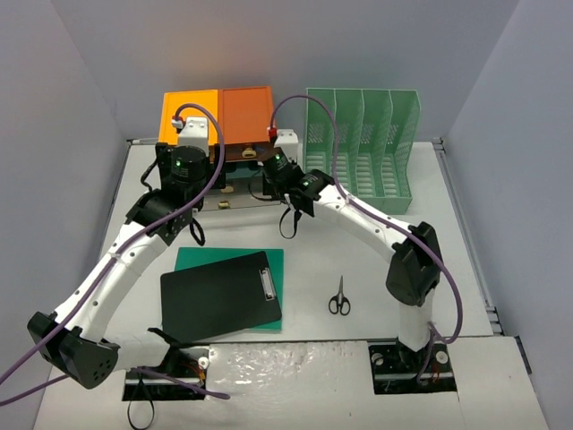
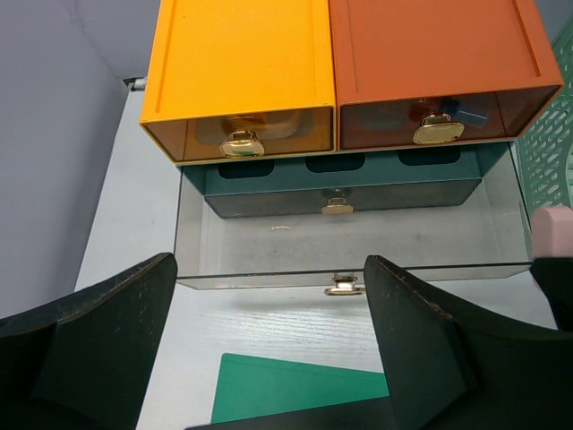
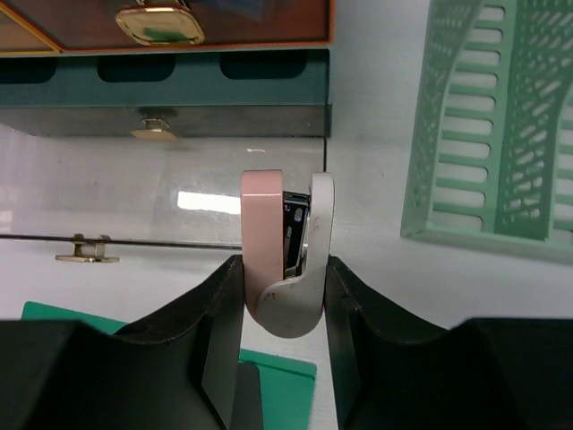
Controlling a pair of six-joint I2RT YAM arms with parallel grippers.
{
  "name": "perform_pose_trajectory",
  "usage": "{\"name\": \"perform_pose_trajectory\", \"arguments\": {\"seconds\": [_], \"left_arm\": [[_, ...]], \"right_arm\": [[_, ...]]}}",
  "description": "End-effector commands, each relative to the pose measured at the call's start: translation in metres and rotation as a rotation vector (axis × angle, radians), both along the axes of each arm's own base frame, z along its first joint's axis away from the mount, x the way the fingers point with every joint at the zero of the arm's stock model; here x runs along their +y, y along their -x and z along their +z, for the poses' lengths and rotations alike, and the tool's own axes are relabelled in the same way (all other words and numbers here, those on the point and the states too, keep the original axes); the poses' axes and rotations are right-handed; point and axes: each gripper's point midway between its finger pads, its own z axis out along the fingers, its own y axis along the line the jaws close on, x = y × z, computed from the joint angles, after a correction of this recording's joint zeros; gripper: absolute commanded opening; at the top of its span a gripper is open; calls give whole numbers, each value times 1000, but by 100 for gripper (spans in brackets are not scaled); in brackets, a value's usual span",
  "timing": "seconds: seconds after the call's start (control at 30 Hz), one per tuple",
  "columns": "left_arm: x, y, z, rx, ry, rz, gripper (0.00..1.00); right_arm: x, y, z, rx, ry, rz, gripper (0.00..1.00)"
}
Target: Organize the desk
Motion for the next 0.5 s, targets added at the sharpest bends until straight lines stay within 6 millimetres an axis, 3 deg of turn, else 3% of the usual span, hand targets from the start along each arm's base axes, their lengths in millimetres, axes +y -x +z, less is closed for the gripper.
{"name": "perform_pose_trajectory", "arguments": {"seconds": [0.0, 0.23, 0.47], "left_arm": [[11, 4, 38, -110, 43, 36, 83], [13, 6, 36, -110, 46, 45, 83], [17, 10, 36, -110, 45, 57, 83]], "right_arm": [[19, -35, 55, -151, -57, 50, 0], [32, -65, 53, -165, -59, 74, 0], [46, -75, 35, -136, -78, 106, 0]]}}
